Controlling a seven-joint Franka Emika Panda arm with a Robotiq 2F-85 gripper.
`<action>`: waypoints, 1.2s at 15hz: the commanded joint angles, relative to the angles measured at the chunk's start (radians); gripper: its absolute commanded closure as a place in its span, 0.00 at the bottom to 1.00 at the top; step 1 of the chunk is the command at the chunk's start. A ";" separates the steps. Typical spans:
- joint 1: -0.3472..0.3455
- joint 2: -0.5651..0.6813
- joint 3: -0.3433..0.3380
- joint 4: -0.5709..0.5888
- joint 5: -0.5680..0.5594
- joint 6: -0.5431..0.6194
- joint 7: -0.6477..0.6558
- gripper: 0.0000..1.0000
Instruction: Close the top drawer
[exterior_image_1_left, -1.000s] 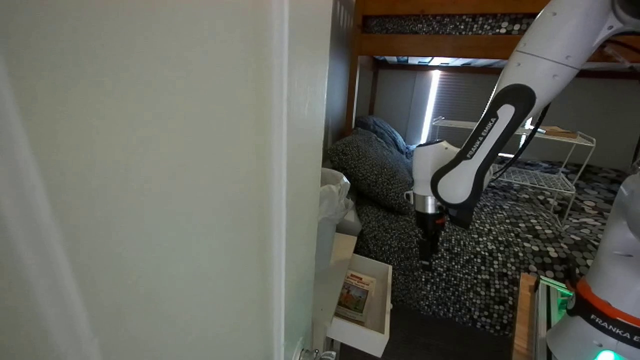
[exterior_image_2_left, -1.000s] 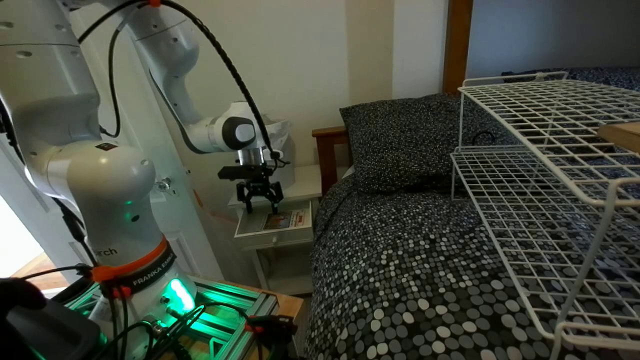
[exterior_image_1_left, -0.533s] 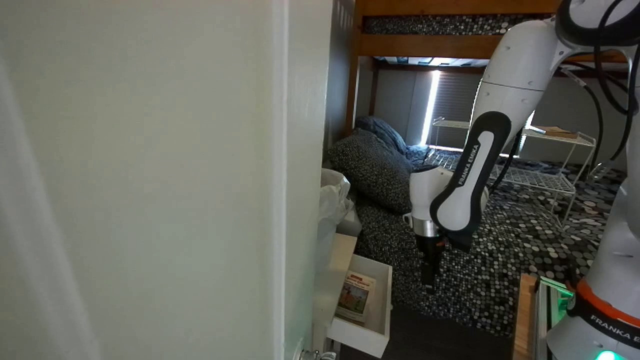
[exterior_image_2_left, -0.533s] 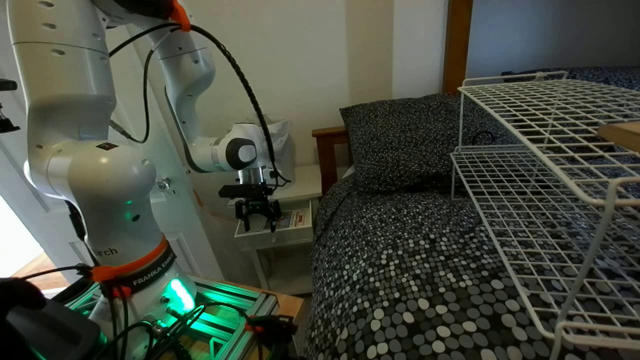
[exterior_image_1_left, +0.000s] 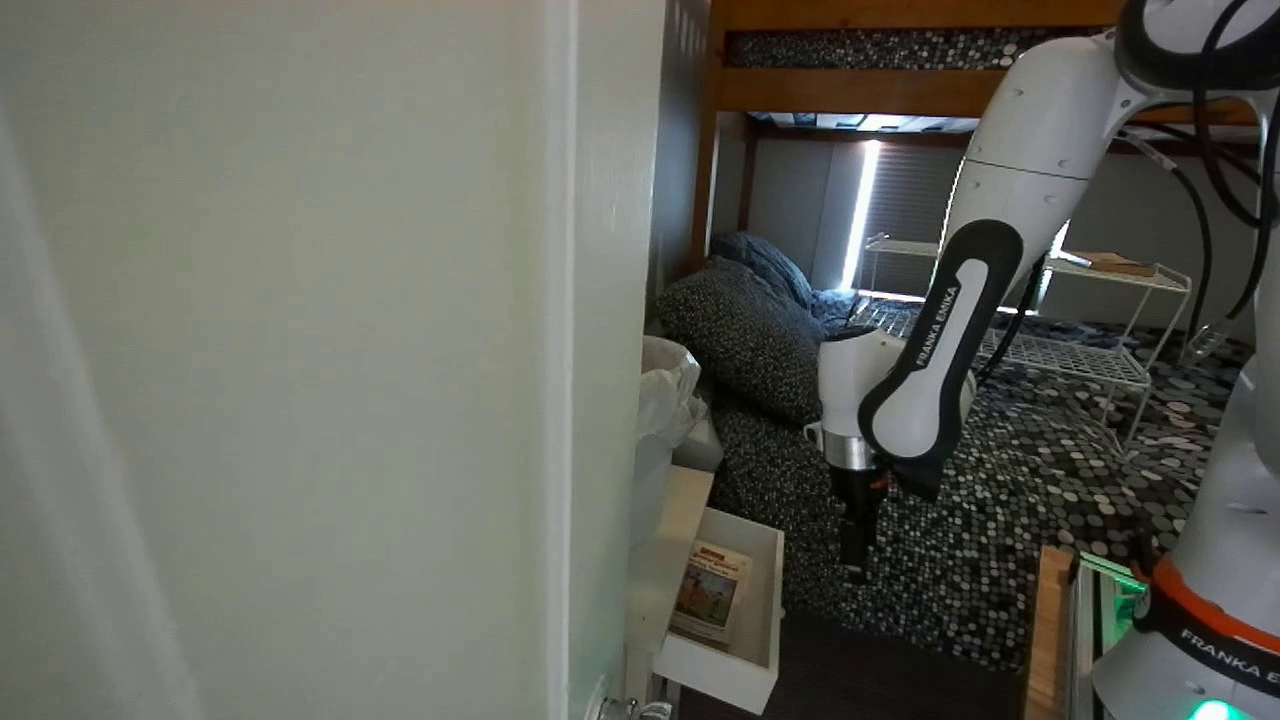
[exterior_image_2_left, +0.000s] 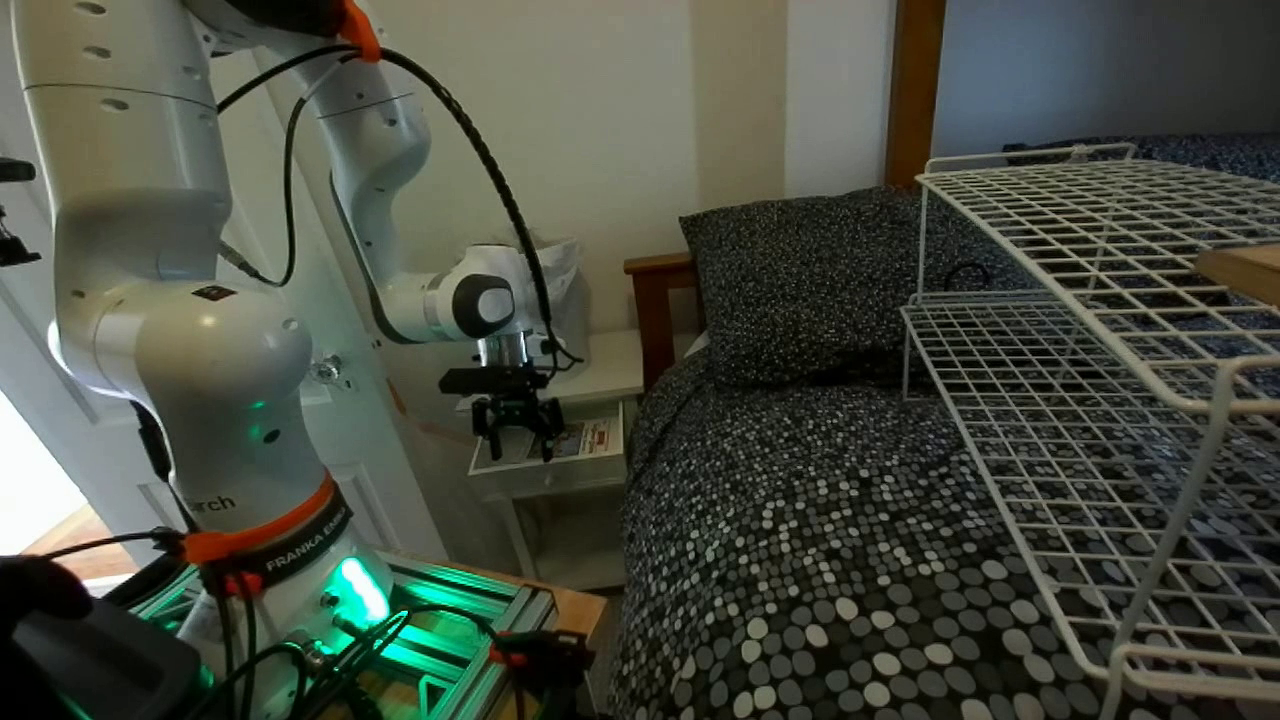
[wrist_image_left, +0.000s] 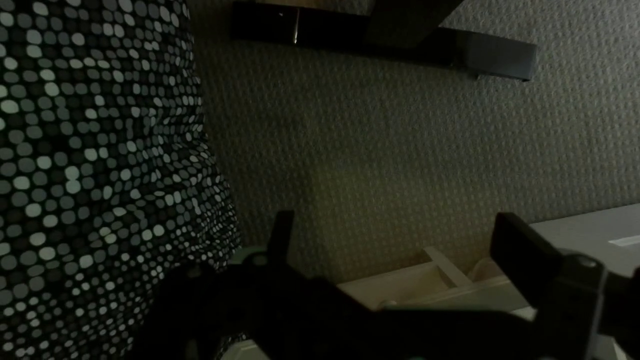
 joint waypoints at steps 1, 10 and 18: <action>0.003 0.124 -0.001 0.071 -0.007 0.020 0.006 0.00; -0.031 0.408 0.046 0.220 0.000 0.087 -0.060 0.00; -0.022 0.496 0.044 0.227 -0.061 0.330 -0.153 0.00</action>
